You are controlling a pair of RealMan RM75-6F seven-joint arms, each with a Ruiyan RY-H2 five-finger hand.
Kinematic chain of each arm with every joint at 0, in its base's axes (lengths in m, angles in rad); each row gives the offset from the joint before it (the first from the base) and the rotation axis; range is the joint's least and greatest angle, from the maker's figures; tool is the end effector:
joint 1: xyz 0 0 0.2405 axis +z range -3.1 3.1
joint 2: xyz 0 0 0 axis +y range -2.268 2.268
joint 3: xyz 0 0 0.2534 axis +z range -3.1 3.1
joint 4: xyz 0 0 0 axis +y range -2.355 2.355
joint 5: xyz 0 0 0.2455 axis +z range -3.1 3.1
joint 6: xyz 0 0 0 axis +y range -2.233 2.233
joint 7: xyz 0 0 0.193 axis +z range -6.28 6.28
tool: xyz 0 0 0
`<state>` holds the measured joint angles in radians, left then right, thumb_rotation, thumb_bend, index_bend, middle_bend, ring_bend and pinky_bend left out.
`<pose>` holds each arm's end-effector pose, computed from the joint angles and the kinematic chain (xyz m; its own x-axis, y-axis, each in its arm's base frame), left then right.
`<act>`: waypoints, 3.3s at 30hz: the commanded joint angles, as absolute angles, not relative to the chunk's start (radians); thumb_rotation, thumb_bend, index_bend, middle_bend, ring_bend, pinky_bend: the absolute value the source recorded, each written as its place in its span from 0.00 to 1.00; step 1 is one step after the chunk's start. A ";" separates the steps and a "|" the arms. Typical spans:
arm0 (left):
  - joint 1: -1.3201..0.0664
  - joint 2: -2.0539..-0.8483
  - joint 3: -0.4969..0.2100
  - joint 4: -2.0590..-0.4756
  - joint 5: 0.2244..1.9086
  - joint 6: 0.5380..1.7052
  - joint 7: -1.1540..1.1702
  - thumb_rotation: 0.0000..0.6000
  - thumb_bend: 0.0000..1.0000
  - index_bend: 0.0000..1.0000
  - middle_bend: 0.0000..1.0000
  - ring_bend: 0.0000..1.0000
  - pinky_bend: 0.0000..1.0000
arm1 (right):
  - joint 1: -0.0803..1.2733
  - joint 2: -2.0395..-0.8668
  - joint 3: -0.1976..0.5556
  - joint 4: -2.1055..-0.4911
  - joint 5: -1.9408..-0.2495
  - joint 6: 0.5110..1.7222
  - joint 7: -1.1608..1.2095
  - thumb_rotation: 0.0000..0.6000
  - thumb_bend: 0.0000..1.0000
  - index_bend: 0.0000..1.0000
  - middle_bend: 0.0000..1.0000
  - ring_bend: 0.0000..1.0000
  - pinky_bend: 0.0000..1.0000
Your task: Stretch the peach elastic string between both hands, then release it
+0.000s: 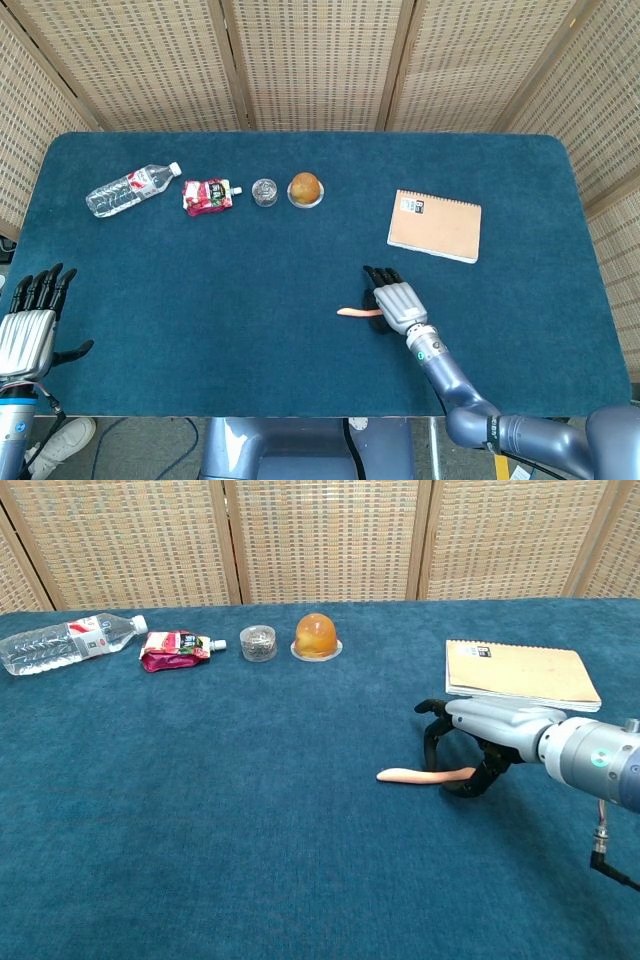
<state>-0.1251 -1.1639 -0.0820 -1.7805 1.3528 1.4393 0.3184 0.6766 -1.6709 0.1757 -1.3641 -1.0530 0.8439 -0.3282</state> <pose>-0.2914 0.2469 0.0982 0.4725 0.0499 0.8799 0.8776 0.0647 -0.4750 -0.1694 -0.3730 -0.1217 0.3845 -0.4263 0.8188 -0.9163 -0.2837 0.2826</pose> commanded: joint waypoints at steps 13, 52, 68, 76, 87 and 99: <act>-0.129 -1.167 -0.082 -1.778 1.346 1.438 0.321 1.00 0.00 0.00 0.00 0.00 0.00 | 0.688 -1.686 0.170 -1.332 -1.047 0.839 -0.308 1.00 0.54 0.52 0.03 0.00 0.00; -0.233 -1.115 -0.132 -1.700 1.426 1.362 0.215 1.00 0.00 0.00 0.00 0.00 0.00 | 0.807 -1.591 0.393 -1.679 -0.674 0.864 -0.260 1.00 0.61 0.64 0.18 0.00 0.00; -0.477 -1.200 -0.205 -1.522 1.631 1.267 0.059 1.00 0.00 0.21 0.00 0.00 0.00 | 1.018 -1.704 0.545 -1.687 -0.287 1.022 -0.342 1.00 0.60 0.65 0.18 0.00 0.00; -0.579 -1.301 -0.215 -1.453 1.665 1.220 0.048 1.00 0.00 0.28 0.00 0.00 0.00 | 1.070 -1.740 0.577 -1.657 -0.211 1.057 -0.349 1.00 0.60 0.65 0.18 0.00 0.00; -0.656 -1.467 -0.213 -1.368 1.687 1.229 0.122 1.00 0.00 0.39 0.00 0.00 0.00 | 1.093 -1.765 0.588 -1.609 -0.182 1.044 -0.329 1.00 0.60 0.65 0.18 0.00 0.00; -0.720 -1.610 -0.206 -1.263 1.658 1.201 0.132 1.00 0.11 0.44 0.00 0.00 0.00 | 1.088 -1.754 0.574 -1.610 -0.187 1.033 -0.321 1.00 0.61 0.65 0.18 0.00 0.00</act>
